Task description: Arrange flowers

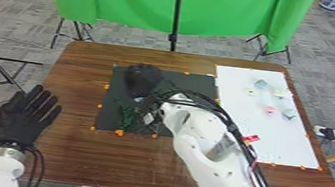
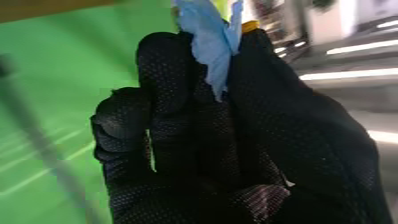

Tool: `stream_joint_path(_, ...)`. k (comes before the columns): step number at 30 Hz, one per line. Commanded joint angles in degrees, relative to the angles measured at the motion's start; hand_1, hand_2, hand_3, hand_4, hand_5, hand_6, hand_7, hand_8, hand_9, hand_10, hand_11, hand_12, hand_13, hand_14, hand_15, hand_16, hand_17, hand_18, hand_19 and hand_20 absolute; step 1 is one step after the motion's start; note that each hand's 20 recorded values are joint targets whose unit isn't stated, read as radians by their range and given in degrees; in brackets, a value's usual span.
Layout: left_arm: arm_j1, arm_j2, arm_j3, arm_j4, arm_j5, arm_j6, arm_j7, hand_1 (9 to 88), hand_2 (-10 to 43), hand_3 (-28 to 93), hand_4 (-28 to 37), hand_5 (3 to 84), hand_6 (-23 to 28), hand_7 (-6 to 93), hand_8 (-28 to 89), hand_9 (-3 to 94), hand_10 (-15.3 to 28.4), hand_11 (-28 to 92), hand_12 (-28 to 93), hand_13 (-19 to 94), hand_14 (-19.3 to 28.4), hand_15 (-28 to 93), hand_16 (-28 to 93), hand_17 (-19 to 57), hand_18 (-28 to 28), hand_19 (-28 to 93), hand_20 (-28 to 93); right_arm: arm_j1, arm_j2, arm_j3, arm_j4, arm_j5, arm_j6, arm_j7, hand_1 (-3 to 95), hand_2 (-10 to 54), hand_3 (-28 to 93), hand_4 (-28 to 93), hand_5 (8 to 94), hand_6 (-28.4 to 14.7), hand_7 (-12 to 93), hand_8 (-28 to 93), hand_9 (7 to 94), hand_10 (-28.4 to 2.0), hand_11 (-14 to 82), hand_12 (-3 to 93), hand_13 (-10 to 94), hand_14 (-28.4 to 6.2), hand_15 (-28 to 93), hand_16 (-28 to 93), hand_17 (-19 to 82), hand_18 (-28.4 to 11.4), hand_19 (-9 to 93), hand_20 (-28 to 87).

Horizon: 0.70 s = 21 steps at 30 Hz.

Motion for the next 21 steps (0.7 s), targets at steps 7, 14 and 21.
stream_joint_path(7,-0.59,1.94,1.2,0.02,-3.58,-1.17,0.71,31.7,14.1,74,-28.3,43.6,8.6,21.9,-12,36.3,14.8,30,11,30,16.7,52,-9,-6.2,15.9,43,15,2.02,-10.25,-6.67,11.14,-13.03,-0.87,-2.03,63.4,-9.5,74,-28,67.4,-1.3,48,8,79.8,-11.0,20.6,51.0,68,-7.4,48,47,36,-20.3,83,48)
stream_joint_path(14,0.59,1.58,0.96,-0.54,-5.2,-3.63,3.09,31.7,14.1,74,-28.3,44.0,8.5,21.7,-12,36.8,15.0,30,11,30,16.6,52,-9,-6.1,15.9,43,15,1.22,-15.35,-2.05,16.69,-21.39,-1.28,-7.47,63.2,-9.5,74,-28,66.5,-1.1,49,7,79.0,-10.8,21.6,50.5,67,-7.5,49,47,36,-20.3,84,48)
stream_joint_path(21,-0.18,1.72,0.89,-0.23,-6.01,-3.32,3.24,31.6,14.2,74,-28.3,44.7,8.7,21.3,-12,37.7,14.9,30,11,30,16.5,52,-9,-6.1,15.9,43,15,0.39,-16.61,-1.29,18.49,-26.37,0.98,-8.53,62.1,-9.5,75,-28,66.1,-1.5,49,5,78.5,-10.9,22.1,49.7,66,-7.5,50,46,36,-20.5,84,47)
